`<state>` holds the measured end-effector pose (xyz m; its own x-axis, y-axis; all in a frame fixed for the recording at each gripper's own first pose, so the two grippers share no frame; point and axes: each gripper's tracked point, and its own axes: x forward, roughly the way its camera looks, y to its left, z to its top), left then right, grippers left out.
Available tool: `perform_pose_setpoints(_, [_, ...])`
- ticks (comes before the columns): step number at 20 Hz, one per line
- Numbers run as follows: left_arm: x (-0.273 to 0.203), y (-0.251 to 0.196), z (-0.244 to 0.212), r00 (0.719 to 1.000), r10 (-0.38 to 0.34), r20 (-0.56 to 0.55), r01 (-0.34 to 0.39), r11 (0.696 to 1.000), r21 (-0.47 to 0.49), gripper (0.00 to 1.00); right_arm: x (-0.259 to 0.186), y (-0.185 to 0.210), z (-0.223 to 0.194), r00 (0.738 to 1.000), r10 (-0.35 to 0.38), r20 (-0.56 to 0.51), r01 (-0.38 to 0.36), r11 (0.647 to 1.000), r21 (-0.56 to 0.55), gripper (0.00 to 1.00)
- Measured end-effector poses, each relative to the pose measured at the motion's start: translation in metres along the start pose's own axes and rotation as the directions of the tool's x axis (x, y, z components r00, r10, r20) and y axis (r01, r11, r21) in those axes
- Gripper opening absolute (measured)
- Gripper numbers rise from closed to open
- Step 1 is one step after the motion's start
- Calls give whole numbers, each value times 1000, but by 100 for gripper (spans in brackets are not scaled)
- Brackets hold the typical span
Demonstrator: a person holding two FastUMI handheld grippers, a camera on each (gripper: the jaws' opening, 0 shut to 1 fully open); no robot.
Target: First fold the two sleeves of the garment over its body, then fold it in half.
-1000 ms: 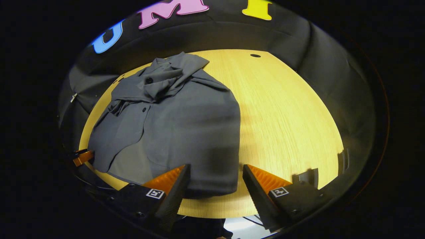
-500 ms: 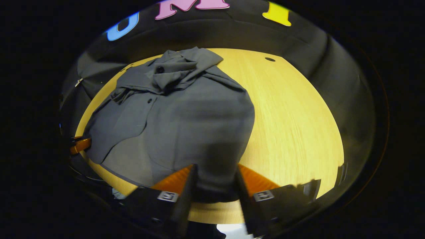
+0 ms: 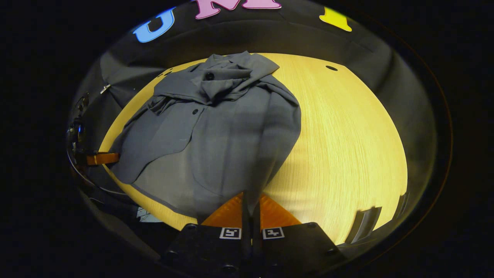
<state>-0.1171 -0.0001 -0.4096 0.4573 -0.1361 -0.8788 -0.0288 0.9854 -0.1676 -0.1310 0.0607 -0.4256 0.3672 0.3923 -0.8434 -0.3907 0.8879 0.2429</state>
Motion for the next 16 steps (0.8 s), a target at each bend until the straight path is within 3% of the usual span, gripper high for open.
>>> perform_pose_setpoints(4, [-3, -2, 6, 999, -18, -45, 17, 999, -40, 6, -25, 3, -29, 999, 32, -23, -31, 999, 35, 5])
perform_pose_setpoints(7, [-19, -8, 25, 999, -38, -21, 37, 997, -65, 6, -50, 19, -24, 995, 103, 15, -104, 992, 77, 5])
perform_pose_setpoints(11, [-57, -22, 83, 990, -69, 119, 79, 993, -82, 5, -76, 26, 22, 981, 149, 125, -162, 982, 101, 5])
perform_pose_setpoints(16, [-86, -48, 175, 949, -122, 291, 146, 987, -61, 5, -100, 25, 111, 936, 154, 316, -199, 973, 117, 5])
